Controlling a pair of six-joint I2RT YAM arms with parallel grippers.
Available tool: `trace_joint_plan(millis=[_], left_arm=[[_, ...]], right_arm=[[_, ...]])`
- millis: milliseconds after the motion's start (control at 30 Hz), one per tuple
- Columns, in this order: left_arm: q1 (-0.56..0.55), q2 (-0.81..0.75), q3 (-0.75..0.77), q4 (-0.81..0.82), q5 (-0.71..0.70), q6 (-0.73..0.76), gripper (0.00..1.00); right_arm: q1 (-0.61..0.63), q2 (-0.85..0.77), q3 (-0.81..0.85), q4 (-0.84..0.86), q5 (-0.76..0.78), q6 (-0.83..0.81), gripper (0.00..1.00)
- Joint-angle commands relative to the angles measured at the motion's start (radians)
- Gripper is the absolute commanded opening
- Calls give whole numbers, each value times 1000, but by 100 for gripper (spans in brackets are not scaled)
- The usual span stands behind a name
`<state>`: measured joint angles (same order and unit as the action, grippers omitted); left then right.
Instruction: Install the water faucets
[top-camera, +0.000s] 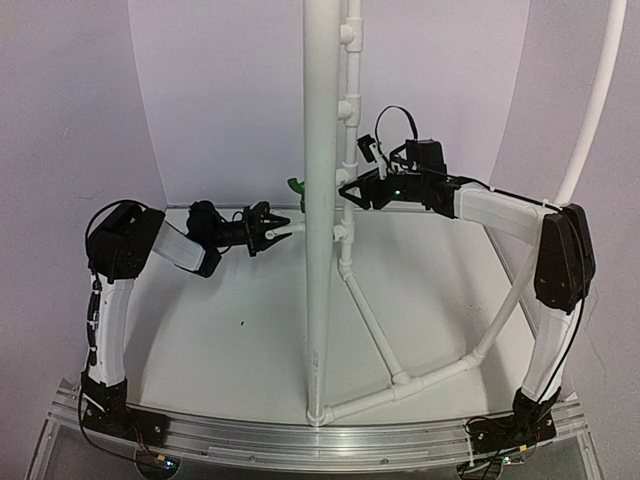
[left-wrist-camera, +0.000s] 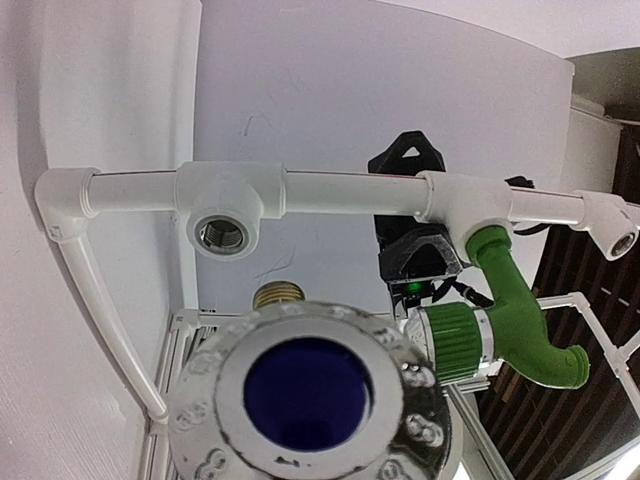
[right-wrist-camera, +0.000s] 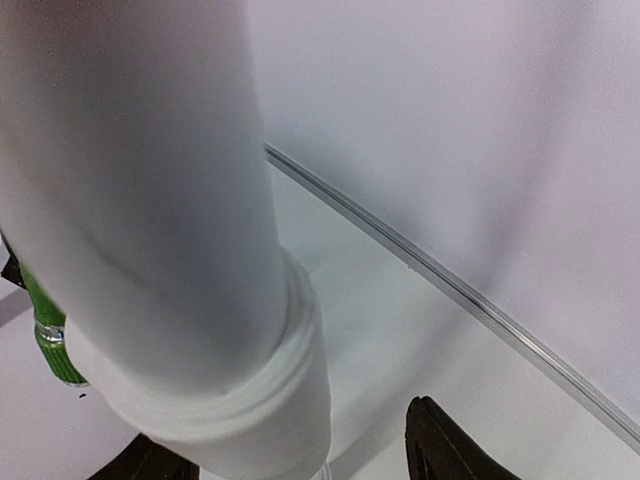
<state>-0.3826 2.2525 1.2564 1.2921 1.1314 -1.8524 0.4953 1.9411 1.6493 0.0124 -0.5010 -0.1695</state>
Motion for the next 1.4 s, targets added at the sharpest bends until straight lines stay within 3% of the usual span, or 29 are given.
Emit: trace_joint_plan(millis=[0,567,867,1067,1367], left_arm=[[-26,37,70,211,17,-61,0],[-79,150,195,212,-28,-87,0],[-78,175,208,212,-84,-48,0],[-79,179,189,212,-121,-17,0],[-103,196,228,212,-112,-3,0]], right_arm=[[19,-2,-5,95,24,44,60],[26,-52,-140,211,97,148,41],[29,-41,-149,251,102,206,43],[29,-42,-160,263,83,244,57],[30,-27,-163,277,116,314,56]])
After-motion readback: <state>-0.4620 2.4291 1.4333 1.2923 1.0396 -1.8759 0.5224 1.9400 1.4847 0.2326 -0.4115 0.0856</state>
